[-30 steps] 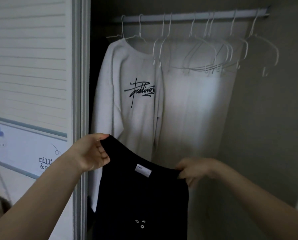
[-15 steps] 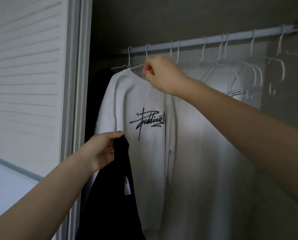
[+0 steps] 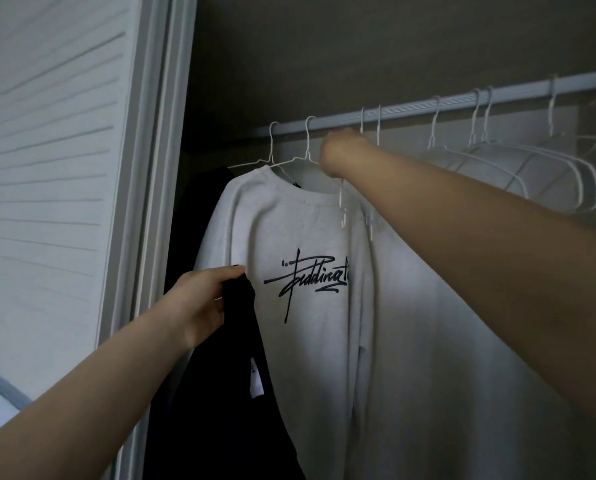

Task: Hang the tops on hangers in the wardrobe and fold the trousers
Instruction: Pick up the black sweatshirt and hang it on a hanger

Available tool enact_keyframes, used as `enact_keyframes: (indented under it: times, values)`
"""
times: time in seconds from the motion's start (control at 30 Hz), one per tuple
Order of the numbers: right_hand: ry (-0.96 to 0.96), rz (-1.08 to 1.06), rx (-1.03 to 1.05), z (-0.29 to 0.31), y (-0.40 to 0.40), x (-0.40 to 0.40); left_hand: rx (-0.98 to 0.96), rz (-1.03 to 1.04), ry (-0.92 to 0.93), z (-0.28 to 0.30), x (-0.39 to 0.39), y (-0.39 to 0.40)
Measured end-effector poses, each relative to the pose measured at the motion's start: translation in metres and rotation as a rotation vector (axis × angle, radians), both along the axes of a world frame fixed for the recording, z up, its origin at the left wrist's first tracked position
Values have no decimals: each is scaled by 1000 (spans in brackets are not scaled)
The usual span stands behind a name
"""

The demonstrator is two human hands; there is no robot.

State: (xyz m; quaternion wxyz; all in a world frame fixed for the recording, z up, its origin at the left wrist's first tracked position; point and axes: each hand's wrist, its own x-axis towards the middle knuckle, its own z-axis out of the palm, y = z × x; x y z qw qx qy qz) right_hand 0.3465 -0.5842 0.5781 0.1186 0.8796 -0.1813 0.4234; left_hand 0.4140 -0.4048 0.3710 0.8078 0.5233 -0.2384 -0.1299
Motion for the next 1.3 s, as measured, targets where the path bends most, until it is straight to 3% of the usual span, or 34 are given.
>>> enact_keyframes:
  times: [0.23, 0.4, 0.53, 0.7, 0.83, 0.97, 1.13, 1.3]
  values:
    - [75, -68, 309, 2, -10, 15, 73, -12, -22, -4, 11, 6]
    - [-232, 77, 411, 2, -11, 26, 134, -16, -12, -9, 13, 14]
    - [-419, 341, 692, -5, 10, 17, 177, -1, -10, -16, 8, 20]
    - [-317, 492, 740, -72, 45, -3, 246, 56, -10, -18, -8, 34]
    - [-307, 605, 971, -106, 55, -13, 307, 100, -35, -18, -21, 43]
    - [-324, 736, 1065, -125, 69, -35, 311, 113, -51, -25, -38, 56]
    - [-339, 934, 1008, -167, 86, -66, 328, 132, -74, -36, -50, 71]
    - [-296, 823, 1232, -208, 95, -98, 322, 181, -84, -53, -68, 86]
